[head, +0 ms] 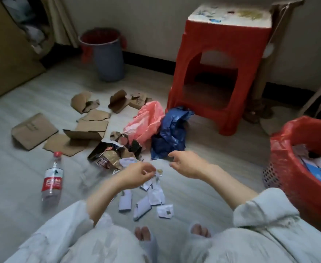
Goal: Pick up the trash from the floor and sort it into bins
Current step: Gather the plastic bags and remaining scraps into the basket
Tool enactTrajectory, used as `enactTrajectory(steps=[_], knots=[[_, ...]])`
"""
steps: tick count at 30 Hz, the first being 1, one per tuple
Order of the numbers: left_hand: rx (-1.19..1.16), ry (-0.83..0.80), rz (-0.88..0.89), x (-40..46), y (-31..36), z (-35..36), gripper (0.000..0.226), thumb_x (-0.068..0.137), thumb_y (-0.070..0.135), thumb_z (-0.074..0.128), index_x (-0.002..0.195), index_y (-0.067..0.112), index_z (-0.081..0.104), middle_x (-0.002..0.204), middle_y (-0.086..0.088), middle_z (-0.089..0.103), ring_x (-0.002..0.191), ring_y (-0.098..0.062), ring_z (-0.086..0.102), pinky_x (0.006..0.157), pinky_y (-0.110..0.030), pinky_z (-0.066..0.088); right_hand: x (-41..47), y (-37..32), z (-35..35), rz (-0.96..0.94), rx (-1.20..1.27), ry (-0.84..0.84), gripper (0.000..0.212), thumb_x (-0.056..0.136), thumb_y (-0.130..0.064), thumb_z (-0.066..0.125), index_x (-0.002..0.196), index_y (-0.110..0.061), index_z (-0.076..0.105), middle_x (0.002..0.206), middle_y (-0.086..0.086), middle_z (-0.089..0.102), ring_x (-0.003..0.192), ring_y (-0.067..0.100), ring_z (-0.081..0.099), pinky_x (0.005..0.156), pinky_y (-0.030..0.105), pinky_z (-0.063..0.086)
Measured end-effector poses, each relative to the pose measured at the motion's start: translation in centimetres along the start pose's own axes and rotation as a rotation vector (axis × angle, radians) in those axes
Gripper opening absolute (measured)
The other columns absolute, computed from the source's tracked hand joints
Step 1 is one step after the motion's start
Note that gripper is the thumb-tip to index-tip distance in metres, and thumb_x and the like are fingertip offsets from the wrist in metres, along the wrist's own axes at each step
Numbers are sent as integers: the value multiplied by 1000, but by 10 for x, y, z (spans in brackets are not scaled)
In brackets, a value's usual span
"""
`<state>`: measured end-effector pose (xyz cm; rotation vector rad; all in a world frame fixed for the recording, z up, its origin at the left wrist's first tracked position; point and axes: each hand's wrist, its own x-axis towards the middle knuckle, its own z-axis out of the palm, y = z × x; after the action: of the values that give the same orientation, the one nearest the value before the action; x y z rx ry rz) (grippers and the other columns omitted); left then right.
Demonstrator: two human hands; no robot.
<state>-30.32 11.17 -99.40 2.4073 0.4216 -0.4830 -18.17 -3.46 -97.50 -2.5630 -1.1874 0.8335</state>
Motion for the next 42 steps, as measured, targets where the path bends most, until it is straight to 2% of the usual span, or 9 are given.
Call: enactTrajectory(steps=[10, 16, 20, 23, 28, 33, 37, 39, 42], knots=[[-90, 10, -272, 39, -98, 138, 46, 89, 15, 53, 133, 15, 43, 135, -9, 42, 127, -24, 38, 102, -28, 29, 56, 47, 163, -78, -263, -305, 65, 85, -23, 60, 142, -19, 30, 148, 8, 28, 131, 29, 35, 95, 42, 44], [67, 24, -309, 43, -119, 169, 58, 82, 29, 63, 132, 17, 38, 129, -7, 35, 118, -27, 37, 95, -37, 39, 83, 52, 207, -248, -440, -209, 108, 27, -40, 86, 127, -20, 50, 131, 9, 58, 115, 31, 60, 71, 41, 55], [181, 44, -270, 48, -122, 171, 45, 82, 21, 59, 124, 15, 43, 122, -8, 38, 111, -28, 40, 86, -36, 43, 92, 65, 210, -338, -486, -324, 107, 69, -47, 73, 150, -22, 8, 159, 7, -5, 146, 30, 1, 113, 53, 16], [213, 71, -240, 47, -124, 172, 34, 79, 11, 58, 113, 10, 51, 111, -11, 47, 100, -32, 47, 77, -40, 44, 88, 66, 209, -282, -472, -358, 105, 77, -49, 66, 149, -24, -5, 157, 4, -18, 145, 26, -12, 114, 54, 4], [256, 126, -123, 39, -132, 177, 37, 59, 5, 72, 94, 7, 61, 86, -11, 56, 72, -32, 57, 52, -35, 48, 75, 67, 212, -202, -444, -289, 92, 81, -47, 63, 150, -22, 7, 159, 7, -7, 146, 25, -1, 113, 55, 5], [341, 244, -107, 37, -136, 177, 41, 73, 32, 40, 103, 11, 59, 92, -8, 59, 90, -28, 49, 78, -37, 37, 56, 71, 228, -166, -485, -100, 75, 37, -48, 87, 103, -17, 70, 115, 11, 66, 104, 29, 63, 91, 54, 45], [343, 189, -220, 37, -134, 181, 42, 72, 30, 62, 109, 11, 55, 119, -17, 53, 120, -35, 36, 97, -60, 31, 62, 67, 229, -208, -547, -28, 63, 35, -40, 86, 88, -11, 68, 96, 12, 65, 105, 32, 60, 96, 55, 39], [279, 123, -346, 37, -133, 181, 49, 77, 31, 66, 120, 14, 50, 143, -20, 31, 137, -40, 17, 101, -66, 21, 70, 64, 227, -211, -517, -52, 79, 36, -38, 85, 106, -11, 62, 110, 15, 61, 118, 34, 53, 98, 55, 40], [194, 79, -433, 37, -140, 180, 50, 84, 32, 59, 128, 17, 40, 151, -17, 9, 141, -38, 0, 104, -60, 24, 80, 60, 225, -152, -449, -130, 101, 24, -38, 85, 117, -15, 53, 113, 11, 59, 105, 31, 50, 74, 37, 50]])
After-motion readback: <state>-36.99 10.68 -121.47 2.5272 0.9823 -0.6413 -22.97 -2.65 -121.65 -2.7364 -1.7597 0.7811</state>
